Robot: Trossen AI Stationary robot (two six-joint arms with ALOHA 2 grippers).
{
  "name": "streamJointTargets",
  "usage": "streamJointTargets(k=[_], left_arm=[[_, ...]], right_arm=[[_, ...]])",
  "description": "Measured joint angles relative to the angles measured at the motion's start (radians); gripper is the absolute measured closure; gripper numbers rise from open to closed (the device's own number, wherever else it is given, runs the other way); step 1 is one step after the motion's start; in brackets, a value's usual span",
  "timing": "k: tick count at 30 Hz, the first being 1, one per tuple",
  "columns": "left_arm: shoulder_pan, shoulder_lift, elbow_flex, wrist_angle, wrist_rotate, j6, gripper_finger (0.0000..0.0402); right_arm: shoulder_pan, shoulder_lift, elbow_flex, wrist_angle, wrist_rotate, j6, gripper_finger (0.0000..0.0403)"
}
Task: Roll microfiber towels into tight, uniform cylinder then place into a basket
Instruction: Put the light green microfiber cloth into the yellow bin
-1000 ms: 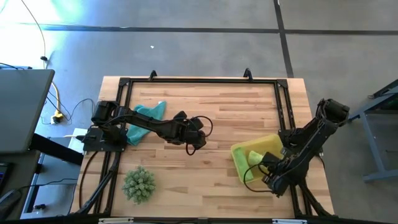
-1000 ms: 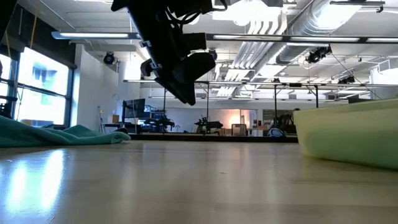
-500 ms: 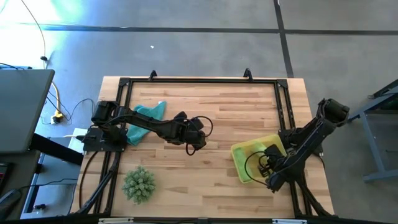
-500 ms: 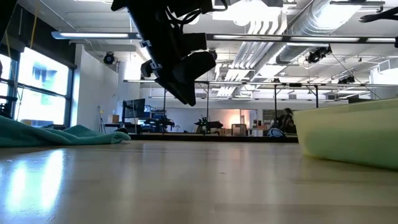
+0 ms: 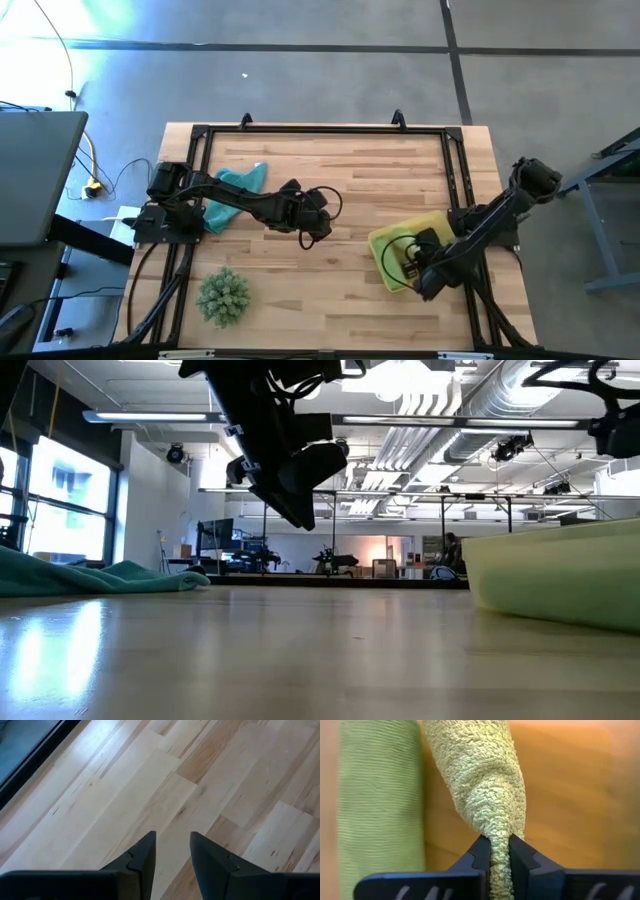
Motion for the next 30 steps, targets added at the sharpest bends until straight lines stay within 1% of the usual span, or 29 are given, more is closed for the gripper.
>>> streamJointTargets(k=[6,12,15,20,23,25,30], left_arm=[[0.000,0.000,0.000,0.000,0.000,0.000,0.0293],[0.000,0.000,0.000,0.000,0.000,0.001,0.0293],[0.000,0.000,0.000,0.000,0.000,0.007,0.0293],[0.000,0.000,0.000,0.000,0.000,0.019,0.0293],[0.000,0.000,0.000,0.000,0.000,0.019,0.0293],[0.000,0.000,0.000,0.000,0.000,0.018,0.0293],[0.000,0.000,0.000,0.000,0.000,0.018,0.0293]], right_arm=[[-0.052,0.000,0.000,0.045,0.004,-0.026,0.0379],[-0.077,0.000,-0.001,0.060,0.058,-0.064,0.0375],[-0.081,0.000,-0.001,0.100,0.086,-0.110,0.0357],[-0.086,0.000,-0.001,0.176,0.096,-0.205,0.0303],[-0.087,0.000,-0.001,0.191,0.072,-0.248,0.0277],[-0.087,0.000,-0.001,0.192,0.038,-0.285,0.0264],[-0.087,-0.002,0.007,0.163,-0.048,-0.363,0.0247]])
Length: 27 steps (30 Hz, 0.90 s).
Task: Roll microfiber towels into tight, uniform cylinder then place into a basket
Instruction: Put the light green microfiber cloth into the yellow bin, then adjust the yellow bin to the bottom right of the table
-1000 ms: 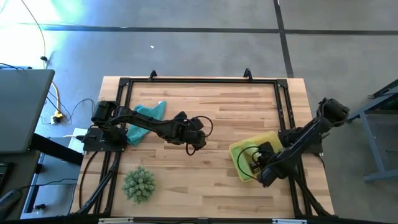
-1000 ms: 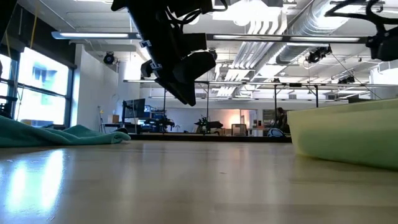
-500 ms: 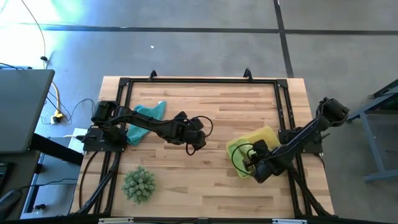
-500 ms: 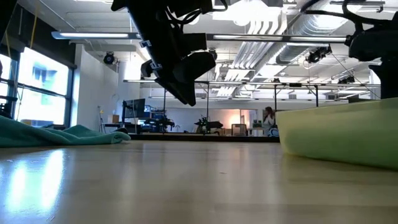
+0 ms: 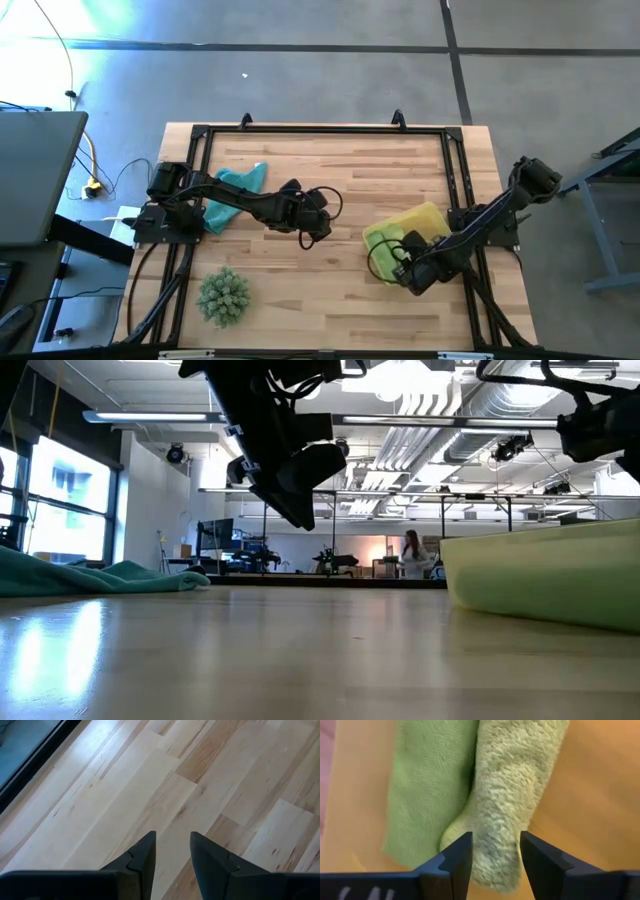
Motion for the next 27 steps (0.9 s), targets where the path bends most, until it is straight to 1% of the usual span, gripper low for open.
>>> streamJointTargets(k=[4,8,10,13,14,18,21,24,27], left_arm=[[0.000,0.000,0.000,0.004,0.000,-0.001,0.0293],[0.000,0.000,0.000,0.038,0.000,-0.001,0.0293],[0.000,0.000,0.000,0.066,0.000,0.000,0.0293],[0.000,0.000,0.000,0.095,0.008,0.000,0.0293],[0.000,0.000,0.000,0.097,0.012,0.000,0.0293],[0.000,0.000,0.000,0.096,0.025,0.006,0.0293],[0.000,0.000,0.000,0.096,0.030,0.016,0.0293],[0.000,0.000,0.000,0.091,0.030,0.017,0.0293],[-0.001,0.000,0.000,0.073,0.030,0.019,0.0293]], right_arm=[[0.000,0.000,0.040,-0.070,-0.011,-0.061,0.0245],[-0.001,0.000,0.112,-0.197,0.001,-0.140,0.0245],[-0.007,-0.001,0.147,-0.275,0.073,-0.181,0.0245],[-0.035,-0.002,0.161,-0.332,0.265,-0.165,0.0245],[-0.054,-0.002,0.155,-0.327,0.287,-0.155,0.0245],[-0.149,0.000,0.109,-0.232,0.258,-0.146,0.0245],[-0.219,0.001,0.092,-0.178,0.270,-0.190,0.0245],[-0.288,0.000,0.100,-0.167,0.280,-0.262,0.0245],[-0.347,0.000,0.107,-0.144,0.326,-0.296,0.0245]])
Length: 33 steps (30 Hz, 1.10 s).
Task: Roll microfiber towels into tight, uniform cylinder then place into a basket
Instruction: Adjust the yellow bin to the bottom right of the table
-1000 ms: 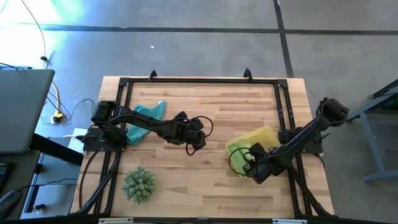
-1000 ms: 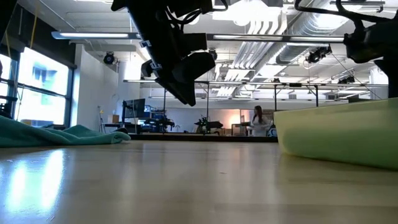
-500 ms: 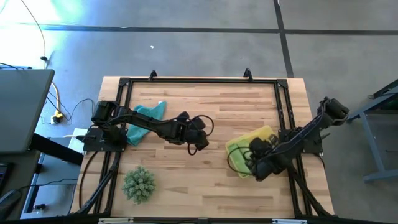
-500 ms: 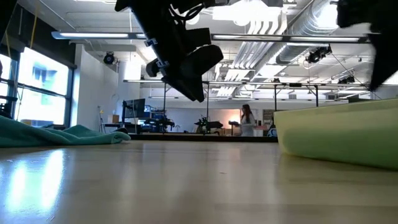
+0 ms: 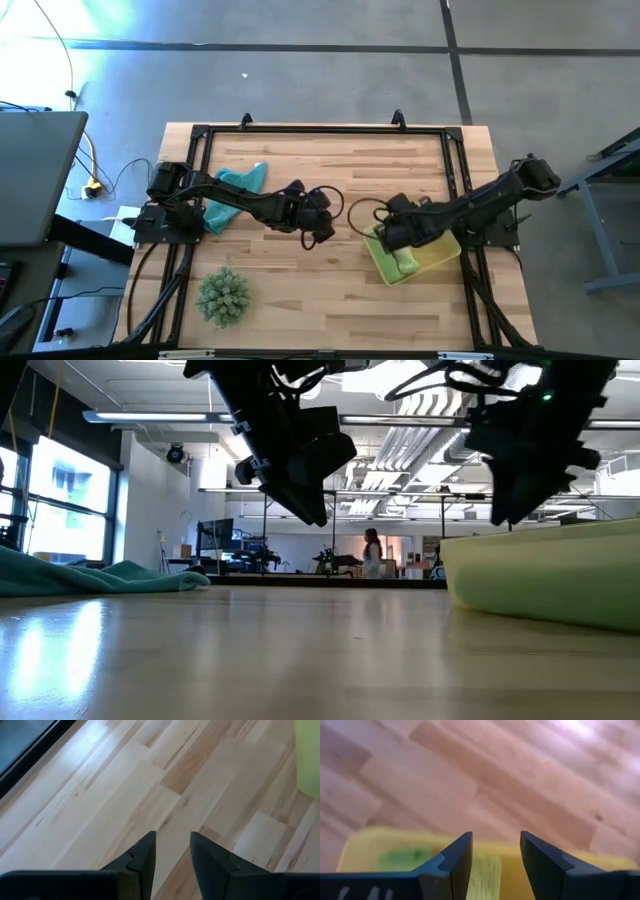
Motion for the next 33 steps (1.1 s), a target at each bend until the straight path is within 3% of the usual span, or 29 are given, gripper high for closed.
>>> streamJointTargets(k=[6,16,24,33], left_arm=[[-0.001,0.000,0.000,-0.038,0.000,0.003,0.0293],[-0.001,0.000,0.000,-0.075,-0.005,0.005,0.0293],[-0.009,0.000,0.000,-0.079,-0.005,0.007,0.0293],[-0.014,0.000,0.000,-0.083,-0.005,0.008,0.0293]], right_arm=[[-0.102,0.024,-0.037,0.215,-0.026,-0.143,0.0245],[-0.098,0.095,-0.040,0.512,-0.202,-0.413,0.0245],[-0.044,0.084,-0.040,0.528,-0.454,-0.499,0.0245],[0.089,0.027,-0.040,0.523,-0.726,-0.468,0.0245]])
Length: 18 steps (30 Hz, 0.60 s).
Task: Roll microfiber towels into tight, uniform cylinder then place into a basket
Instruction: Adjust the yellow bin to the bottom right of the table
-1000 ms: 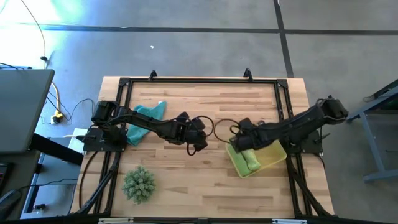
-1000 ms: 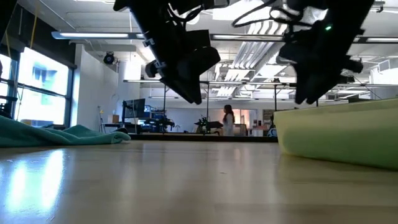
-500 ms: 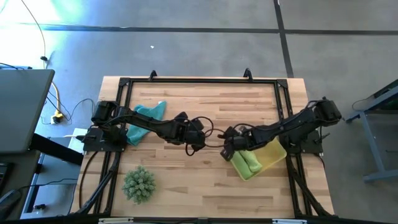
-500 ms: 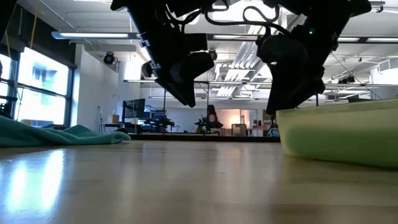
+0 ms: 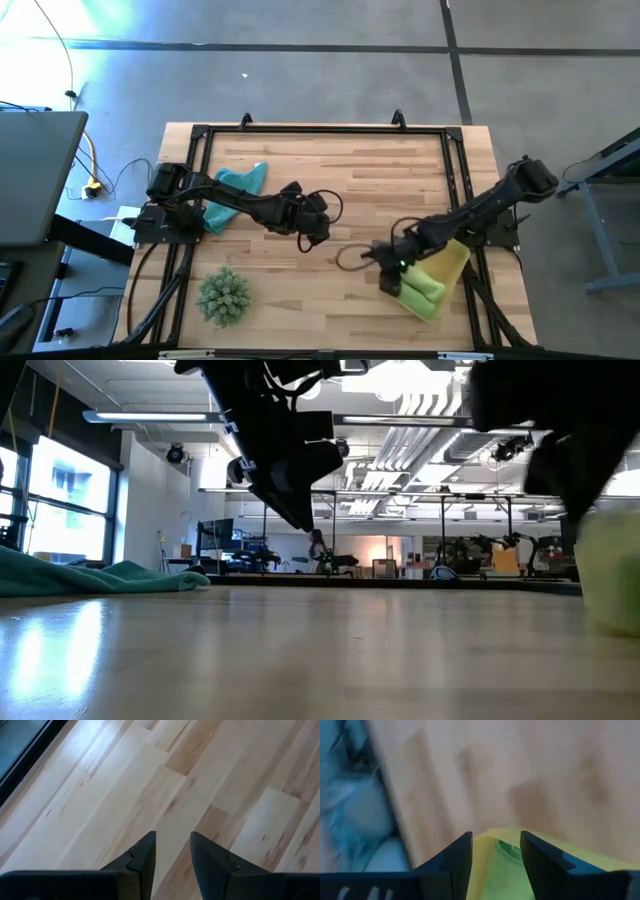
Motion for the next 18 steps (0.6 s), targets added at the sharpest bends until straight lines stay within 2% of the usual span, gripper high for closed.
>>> streamJointTargets(k=[7,13,18], left_arm=[[0.000,0.000,0.000,0.000,0.000,0.000,0.0293],[0.000,0.000,0.000,0.000,0.002,-0.002,0.0293],[0.000,0.000,0.000,0.001,0.001,-0.003,0.0293]], right_arm=[[0.136,-0.006,0.000,-0.006,-0.177,0.087,0.0245],[0.228,-0.006,0.000,-0.022,-0.228,0.184,0.0245],[0.241,-0.019,0.000,0.033,-0.211,0.154,0.0245]])
